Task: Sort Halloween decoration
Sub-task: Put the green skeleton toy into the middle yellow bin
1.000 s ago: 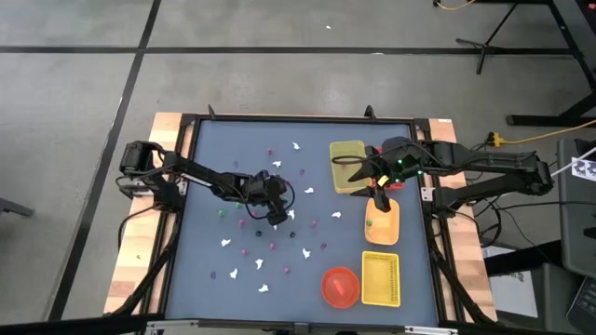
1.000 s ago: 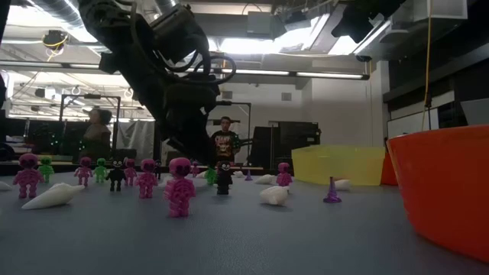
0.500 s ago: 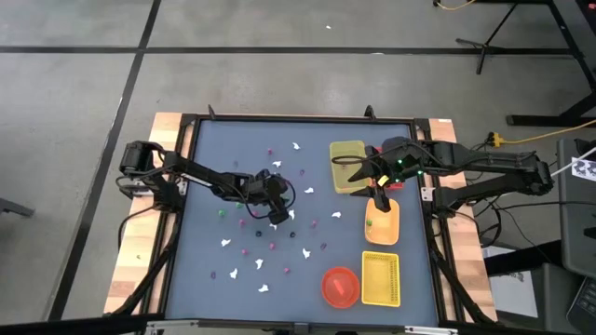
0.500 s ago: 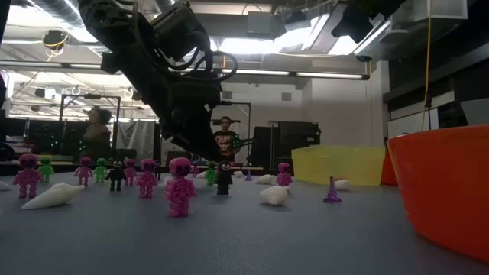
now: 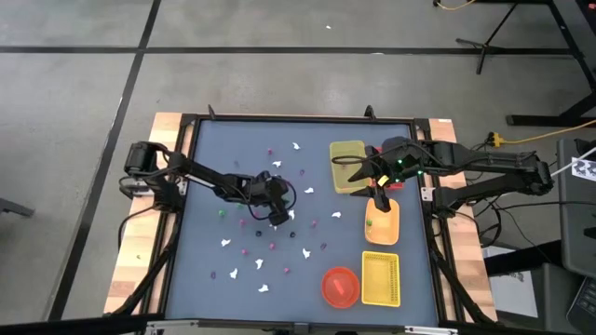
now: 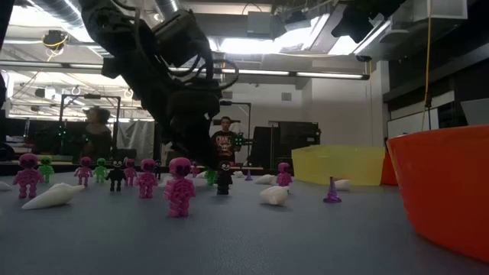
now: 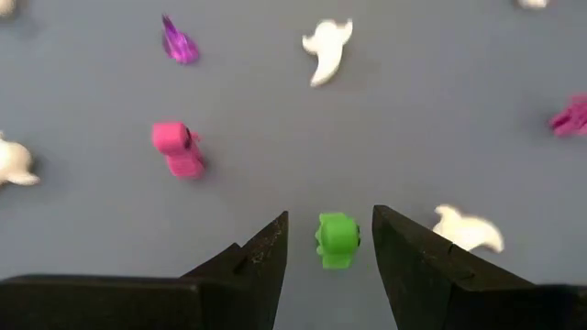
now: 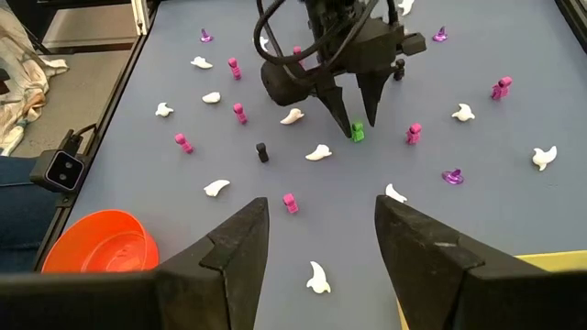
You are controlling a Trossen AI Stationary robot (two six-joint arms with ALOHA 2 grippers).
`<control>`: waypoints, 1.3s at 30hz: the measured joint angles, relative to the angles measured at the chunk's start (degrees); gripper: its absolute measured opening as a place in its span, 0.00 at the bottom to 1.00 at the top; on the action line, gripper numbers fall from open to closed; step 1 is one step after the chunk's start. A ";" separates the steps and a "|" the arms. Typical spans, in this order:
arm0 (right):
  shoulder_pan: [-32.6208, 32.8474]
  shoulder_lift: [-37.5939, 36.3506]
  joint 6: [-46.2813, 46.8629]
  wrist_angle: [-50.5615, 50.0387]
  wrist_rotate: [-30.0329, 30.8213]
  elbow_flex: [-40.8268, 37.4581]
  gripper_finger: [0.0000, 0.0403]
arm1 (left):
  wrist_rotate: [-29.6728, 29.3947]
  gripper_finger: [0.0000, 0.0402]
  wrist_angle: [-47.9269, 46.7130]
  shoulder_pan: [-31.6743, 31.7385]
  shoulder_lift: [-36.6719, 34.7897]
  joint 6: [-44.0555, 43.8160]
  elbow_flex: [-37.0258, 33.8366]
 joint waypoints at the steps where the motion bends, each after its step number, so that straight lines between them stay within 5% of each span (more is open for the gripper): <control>1: 0.02 0.00 0.00 0.00 0.00 0.02 0.49 | 0.04 0.36 -0.10 0.00 0.32 0.00 -0.02; 13: 0.01 0.00 0.01 0.00 0.01 0.01 0.49 | -0.52 0.35 0.13 0.00 0.45 0.42 -0.02; 30: 0.00 0.00 0.00 0.00 0.02 0.00 0.49 | -0.56 0.08 0.17 0.00 0.45 0.42 -0.02; 39: 0.00 0.00 0.01 0.03 0.01 0.01 0.49 | -0.59 0.06 0.17 0.00 0.36 0.42 0.56</control>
